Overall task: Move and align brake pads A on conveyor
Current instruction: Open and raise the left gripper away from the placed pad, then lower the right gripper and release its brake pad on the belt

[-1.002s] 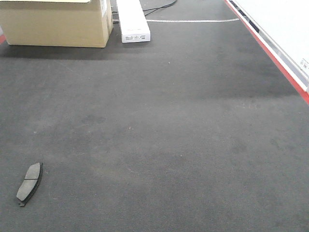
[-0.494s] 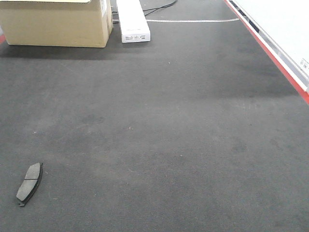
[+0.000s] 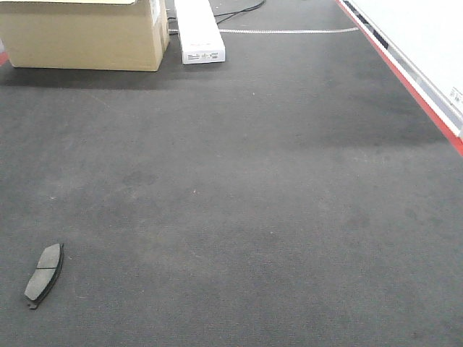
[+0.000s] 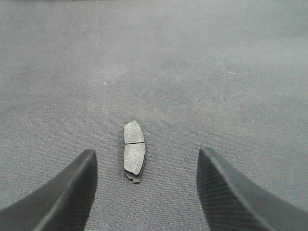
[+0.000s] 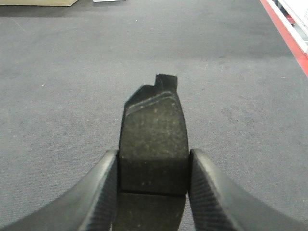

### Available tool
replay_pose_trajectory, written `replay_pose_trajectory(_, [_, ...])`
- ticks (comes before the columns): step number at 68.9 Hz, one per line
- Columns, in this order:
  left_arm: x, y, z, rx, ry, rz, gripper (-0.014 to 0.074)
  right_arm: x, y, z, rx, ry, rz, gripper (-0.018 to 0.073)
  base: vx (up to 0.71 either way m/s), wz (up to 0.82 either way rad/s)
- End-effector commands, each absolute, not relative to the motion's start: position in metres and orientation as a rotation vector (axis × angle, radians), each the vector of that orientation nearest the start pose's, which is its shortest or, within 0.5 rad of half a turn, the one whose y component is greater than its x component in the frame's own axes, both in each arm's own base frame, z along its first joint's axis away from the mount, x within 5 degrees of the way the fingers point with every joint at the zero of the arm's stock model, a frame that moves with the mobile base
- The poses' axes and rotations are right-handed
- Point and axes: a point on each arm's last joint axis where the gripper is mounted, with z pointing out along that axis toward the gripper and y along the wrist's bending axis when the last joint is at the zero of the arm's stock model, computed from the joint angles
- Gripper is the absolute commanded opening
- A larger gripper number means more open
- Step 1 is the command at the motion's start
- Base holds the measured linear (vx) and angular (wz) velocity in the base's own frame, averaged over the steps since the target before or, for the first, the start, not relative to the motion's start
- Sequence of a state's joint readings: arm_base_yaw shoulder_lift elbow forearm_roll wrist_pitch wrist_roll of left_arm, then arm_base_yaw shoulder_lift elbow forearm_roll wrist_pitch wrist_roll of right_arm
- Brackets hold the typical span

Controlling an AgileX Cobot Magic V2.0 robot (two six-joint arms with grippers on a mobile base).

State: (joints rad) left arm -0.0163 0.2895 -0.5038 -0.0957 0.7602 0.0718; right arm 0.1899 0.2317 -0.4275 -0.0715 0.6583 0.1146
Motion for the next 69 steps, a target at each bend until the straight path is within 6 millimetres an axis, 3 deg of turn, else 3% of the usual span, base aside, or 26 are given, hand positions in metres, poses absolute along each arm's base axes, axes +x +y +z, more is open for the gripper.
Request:
replay_pose_trajectory(1, [0.057,-0.007,0.308,0.052,1.951,-0.09,0.0425,0.056,0.007,0.302,-0.111,1.823,0.118,-0.0011,0.0,0.0])
replay_pose_trajectory(13, [0.057,-0.007,0.308,0.052,1.951,-0.09,0.0425,0.058,0.01,0.298,-0.07,1.878,0.184,-0.0009,0.0,0.0])
replay_pose_trajectory(24, [0.057,-0.007,0.308,0.052,1.951,-0.09,0.0425,0.08,0.014,0.293,-0.063,1.98,0.184,-0.0007,0.0,0.0])
replay_pose_trajectory(45, [0.057,-0.007,0.308,0.052,1.951,-0.09,0.0425,0.164,0.03,0.297,-0.078,2.259,0.141,-0.0004,0.0,0.0])
replay_pose_trajectory(69, [0.057,-0.007,0.308,0.052,1.951,-0.09,0.0425,0.255,0.046,0.269,-0.147,2.504,0.078,0.0006,0.0,0.0])
